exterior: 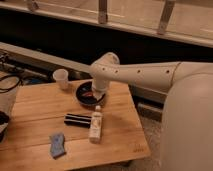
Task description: Move the arm in a circular motion
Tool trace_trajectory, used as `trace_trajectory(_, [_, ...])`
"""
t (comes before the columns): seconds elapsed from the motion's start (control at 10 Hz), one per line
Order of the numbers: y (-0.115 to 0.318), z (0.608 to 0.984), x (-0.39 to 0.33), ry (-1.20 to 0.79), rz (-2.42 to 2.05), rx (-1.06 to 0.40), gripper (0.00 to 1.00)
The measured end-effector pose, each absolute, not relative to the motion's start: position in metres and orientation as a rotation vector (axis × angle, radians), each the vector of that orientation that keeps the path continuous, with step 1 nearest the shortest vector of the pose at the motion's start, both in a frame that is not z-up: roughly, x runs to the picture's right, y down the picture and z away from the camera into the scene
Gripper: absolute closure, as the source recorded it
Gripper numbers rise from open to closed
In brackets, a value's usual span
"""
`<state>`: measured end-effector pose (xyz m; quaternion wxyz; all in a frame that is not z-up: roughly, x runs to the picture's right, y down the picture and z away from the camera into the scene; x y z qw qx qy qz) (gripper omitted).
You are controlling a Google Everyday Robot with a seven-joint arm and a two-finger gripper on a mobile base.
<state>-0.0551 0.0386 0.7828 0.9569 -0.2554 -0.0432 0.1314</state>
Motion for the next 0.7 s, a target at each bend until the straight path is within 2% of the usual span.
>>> trace_trajectory(0.7, [0.059, 0.756, -0.080, -0.012, 0.161, -0.507, 1.00])
